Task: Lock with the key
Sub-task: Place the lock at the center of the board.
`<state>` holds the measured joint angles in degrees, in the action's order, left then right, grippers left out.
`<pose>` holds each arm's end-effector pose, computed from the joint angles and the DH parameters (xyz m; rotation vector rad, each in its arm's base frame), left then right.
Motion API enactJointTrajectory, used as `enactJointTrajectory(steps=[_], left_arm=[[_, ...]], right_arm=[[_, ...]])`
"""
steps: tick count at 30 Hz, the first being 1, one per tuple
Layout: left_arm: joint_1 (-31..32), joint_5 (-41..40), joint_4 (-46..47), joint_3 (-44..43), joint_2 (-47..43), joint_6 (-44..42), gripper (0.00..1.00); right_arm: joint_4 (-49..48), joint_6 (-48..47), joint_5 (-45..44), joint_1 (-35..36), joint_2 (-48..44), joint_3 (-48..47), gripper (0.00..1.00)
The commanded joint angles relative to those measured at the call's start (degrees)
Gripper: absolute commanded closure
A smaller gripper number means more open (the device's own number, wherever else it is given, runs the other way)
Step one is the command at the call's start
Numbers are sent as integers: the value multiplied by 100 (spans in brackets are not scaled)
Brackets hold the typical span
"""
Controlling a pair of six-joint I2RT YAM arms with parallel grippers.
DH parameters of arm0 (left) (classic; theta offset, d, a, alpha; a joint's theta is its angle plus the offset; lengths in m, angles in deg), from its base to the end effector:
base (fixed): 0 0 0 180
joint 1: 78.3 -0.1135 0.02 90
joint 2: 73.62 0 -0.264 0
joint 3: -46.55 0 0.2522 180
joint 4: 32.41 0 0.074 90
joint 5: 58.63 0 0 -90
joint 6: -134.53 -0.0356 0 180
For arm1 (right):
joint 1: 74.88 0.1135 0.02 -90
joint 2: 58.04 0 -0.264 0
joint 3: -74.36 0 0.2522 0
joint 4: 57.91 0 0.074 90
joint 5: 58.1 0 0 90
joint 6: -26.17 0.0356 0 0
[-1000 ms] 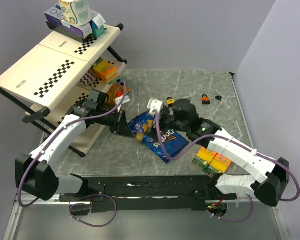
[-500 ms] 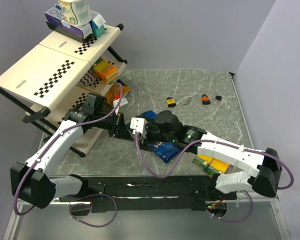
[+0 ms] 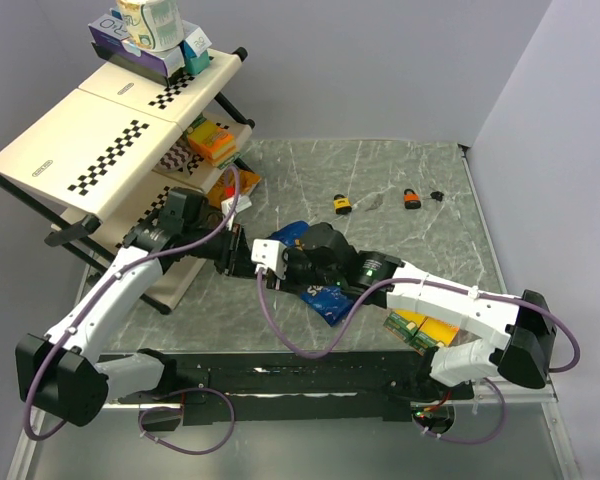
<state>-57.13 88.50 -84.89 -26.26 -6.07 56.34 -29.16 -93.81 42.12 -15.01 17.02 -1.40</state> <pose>0.2071 -0.1123 0.3121 0.6794 2.2620 -1.4627 0.1453 0.2629 0.3204 -1.5535 1.3989 0.5035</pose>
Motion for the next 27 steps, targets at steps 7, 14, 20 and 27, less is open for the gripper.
enactJointTrajectory(steps=[7, 14, 20, 27], left_arm=[[1, -763, 573, -89, -1067, -92, 34], [1, -1150, 1235, 34, -1903, -337, 28], [1, -1792, 1525, 86, -2237, -241, 27], [1, -1863, 1192, 104, -2211, -249, 27]], right_arm=[[91, 984, 217, -994, -54, -558, 86], [663, 2520, 113, -2190, 990, -1515, 91], [1270, 3313, -669, -2358, 2922, -3438, 91], [1455, 3850, -925, -2375, 4392, -4733, 89]])
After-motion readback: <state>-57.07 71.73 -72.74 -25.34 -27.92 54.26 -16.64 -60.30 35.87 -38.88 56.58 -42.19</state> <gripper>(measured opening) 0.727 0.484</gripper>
